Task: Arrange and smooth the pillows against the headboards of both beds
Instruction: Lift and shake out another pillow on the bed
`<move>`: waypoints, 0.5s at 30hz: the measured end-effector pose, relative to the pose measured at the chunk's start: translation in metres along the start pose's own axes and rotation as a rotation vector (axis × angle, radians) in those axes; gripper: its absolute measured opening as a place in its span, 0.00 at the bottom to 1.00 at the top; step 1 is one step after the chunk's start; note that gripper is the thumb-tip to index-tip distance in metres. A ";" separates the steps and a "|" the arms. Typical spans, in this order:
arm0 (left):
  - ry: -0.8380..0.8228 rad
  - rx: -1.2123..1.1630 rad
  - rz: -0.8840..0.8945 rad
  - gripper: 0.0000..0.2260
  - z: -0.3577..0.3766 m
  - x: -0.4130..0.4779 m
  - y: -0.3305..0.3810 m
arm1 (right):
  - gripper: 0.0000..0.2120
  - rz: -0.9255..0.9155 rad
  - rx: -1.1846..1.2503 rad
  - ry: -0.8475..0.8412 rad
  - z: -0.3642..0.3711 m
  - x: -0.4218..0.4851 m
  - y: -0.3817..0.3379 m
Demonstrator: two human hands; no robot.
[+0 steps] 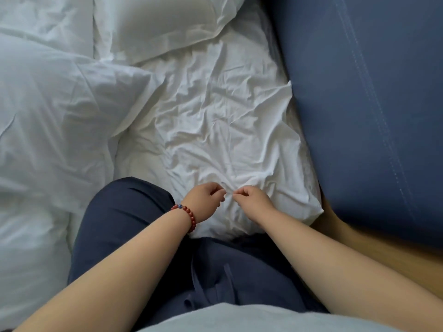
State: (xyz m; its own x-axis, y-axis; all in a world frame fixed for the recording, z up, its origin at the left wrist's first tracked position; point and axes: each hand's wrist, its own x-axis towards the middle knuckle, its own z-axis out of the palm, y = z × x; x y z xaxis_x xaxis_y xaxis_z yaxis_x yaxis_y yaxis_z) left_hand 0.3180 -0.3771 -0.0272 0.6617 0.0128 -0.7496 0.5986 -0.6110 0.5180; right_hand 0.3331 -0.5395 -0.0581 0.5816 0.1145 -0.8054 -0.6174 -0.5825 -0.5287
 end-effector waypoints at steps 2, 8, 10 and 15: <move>0.009 -0.061 -0.064 0.10 0.010 -0.009 -0.008 | 0.06 0.020 -0.055 -0.058 0.005 -0.005 0.010; 0.052 -0.141 -0.147 0.11 0.022 -0.031 -0.026 | 0.05 -0.004 -0.110 -0.116 0.028 -0.019 0.020; 0.076 -0.121 -0.139 0.11 0.019 -0.039 -0.033 | 0.05 -0.020 -0.098 -0.126 0.037 -0.024 0.017; 0.092 -0.117 -0.083 0.10 0.001 -0.063 -0.057 | 0.05 -0.079 -0.059 -0.059 0.060 -0.041 0.000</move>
State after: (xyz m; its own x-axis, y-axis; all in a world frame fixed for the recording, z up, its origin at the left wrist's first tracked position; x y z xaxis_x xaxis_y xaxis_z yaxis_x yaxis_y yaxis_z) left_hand 0.2422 -0.3437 -0.0100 0.6432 0.1346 -0.7537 0.6978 -0.5083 0.5047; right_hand 0.2773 -0.4961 -0.0410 0.5936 0.2082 -0.7773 -0.5375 -0.6162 -0.5756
